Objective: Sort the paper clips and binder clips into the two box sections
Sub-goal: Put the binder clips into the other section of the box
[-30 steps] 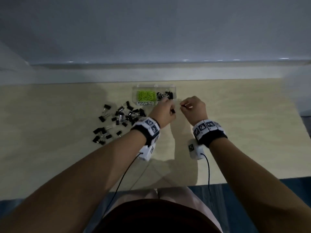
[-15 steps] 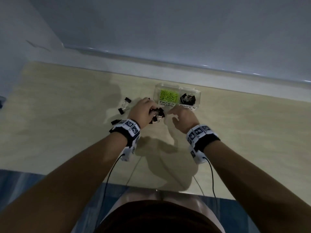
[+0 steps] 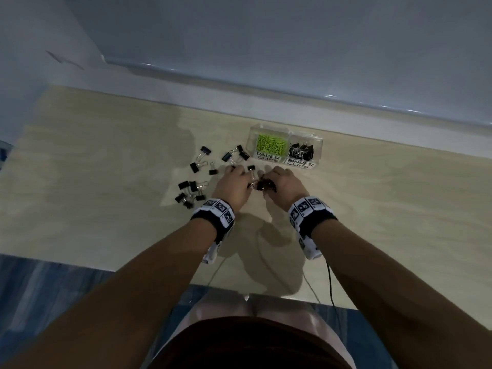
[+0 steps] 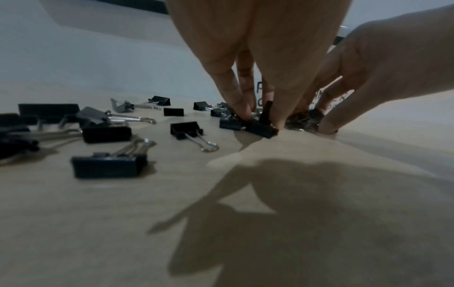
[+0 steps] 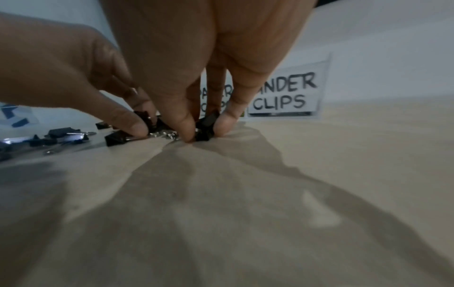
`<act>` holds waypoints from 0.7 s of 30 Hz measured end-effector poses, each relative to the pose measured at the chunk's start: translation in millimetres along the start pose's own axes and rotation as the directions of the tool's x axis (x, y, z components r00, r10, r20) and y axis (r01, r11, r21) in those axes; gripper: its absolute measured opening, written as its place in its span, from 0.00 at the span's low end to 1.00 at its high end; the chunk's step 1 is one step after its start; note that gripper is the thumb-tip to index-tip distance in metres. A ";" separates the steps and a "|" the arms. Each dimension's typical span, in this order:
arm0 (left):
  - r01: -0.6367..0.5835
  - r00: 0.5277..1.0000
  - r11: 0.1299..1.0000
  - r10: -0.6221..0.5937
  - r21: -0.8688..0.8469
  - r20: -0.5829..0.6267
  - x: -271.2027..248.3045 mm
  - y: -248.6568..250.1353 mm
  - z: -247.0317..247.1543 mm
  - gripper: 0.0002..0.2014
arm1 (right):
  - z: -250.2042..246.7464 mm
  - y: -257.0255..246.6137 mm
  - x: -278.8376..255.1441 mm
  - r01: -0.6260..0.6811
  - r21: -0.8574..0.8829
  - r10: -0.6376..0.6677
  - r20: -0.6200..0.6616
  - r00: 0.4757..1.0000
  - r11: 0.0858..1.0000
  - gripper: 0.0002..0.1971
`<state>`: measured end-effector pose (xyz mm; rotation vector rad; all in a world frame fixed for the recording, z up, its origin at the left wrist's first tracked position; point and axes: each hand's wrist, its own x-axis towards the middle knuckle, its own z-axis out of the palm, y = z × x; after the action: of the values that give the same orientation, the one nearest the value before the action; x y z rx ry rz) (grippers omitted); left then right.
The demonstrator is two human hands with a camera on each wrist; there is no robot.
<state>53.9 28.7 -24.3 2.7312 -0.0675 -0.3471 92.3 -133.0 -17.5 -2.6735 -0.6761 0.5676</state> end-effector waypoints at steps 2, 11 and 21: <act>-0.056 0.998 0.998 0.056 -0.014 0.018 -3.7 -0.6 2.6 0.12 | 3.6 10.2 -11.9 -0.036 0.027 0.037 -0.040 0.998 0.999 0.17; -0.084 0.994 0.996 0.081 -0.029 -0.079 -18.1 -1.4 4.8 0.06 | 17.6 36.1 -52.4 -0.103 0.222 0.143 -0.170 0.975 0.970 0.03; 0.059 0.996 0.962 -0.075 -0.266 -0.048 -16.4 1.0 6.2 0.04 | -2.2 38.7 -66.1 -0.080 0.419 0.227 -0.316 0.921 0.904 0.06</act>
<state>36.5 27.0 -25.7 2.4803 0.0818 -0.2747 54.6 -199.5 -11.5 -2.3578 -0.2106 0.2091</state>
